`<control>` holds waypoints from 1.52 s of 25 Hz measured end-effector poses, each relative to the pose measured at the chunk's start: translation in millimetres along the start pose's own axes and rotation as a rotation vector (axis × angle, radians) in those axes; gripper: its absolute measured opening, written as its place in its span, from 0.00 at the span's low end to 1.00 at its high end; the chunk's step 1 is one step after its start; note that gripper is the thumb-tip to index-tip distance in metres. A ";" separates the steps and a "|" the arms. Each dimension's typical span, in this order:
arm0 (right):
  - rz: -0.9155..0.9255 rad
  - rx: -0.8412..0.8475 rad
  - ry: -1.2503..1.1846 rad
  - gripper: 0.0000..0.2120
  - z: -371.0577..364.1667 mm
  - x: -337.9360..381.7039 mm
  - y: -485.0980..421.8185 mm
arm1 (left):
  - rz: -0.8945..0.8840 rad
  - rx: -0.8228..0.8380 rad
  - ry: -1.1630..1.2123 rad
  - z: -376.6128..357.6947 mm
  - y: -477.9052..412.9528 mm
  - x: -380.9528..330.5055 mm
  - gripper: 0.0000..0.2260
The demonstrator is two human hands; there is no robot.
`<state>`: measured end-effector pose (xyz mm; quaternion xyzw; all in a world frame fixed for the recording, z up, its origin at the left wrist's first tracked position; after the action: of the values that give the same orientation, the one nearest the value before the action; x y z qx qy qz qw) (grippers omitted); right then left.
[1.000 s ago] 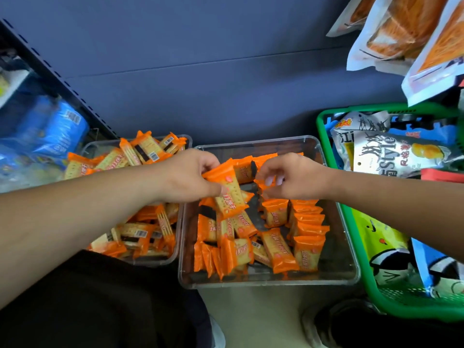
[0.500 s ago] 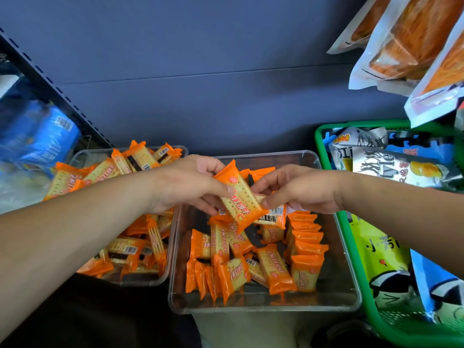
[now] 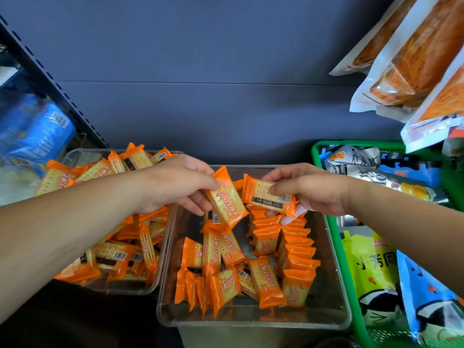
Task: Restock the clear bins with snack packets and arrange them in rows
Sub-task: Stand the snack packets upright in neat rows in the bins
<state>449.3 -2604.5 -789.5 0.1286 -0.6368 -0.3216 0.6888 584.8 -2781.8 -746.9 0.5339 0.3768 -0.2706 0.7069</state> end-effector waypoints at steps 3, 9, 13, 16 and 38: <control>0.082 -0.025 0.036 0.17 -4.7 8.9 2.9 | -0.043 0.004 0.005 -3.7 1.5 -5.1 0.06; 0.029 0.002 -0.171 0.15 -21.8 4.9 -3.6 | -0.104 0.063 -0.043 -16.0 1.4 -6.7 0.06; 0.034 -0.148 -0.078 0.23 -1.4 -2.1 -5.0 | -0.082 0.030 -0.113 -10.2 -0.5 -4.6 0.05; 0.026 -0.203 -0.030 0.29 11.9 -5.5 -5.7 | -0.082 0.000 -0.149 -7.6 -2.3 -5.1 0.05; 0.208 -0.496 0.071 0.18 38.5 -26.0 40.2 | -0.136 0.178 -0.923 -119.6 -15.9 73.7 0.15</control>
<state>424.0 -2549.2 -780.6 -0.0989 -0.5238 -0.3905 0.7506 585.1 -2670.2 -833.6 0.3903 0.0328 -0.5567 0.7326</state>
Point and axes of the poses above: each hand's wrist, its own y-axis away from the middle knuckle, its own z-axis out of the back of the hand, x = y × z, the point moved 8 cm from there along -y, towards the middle knuckle, and after that the axes turned 13 degrees about y, right-handed, at the moved point
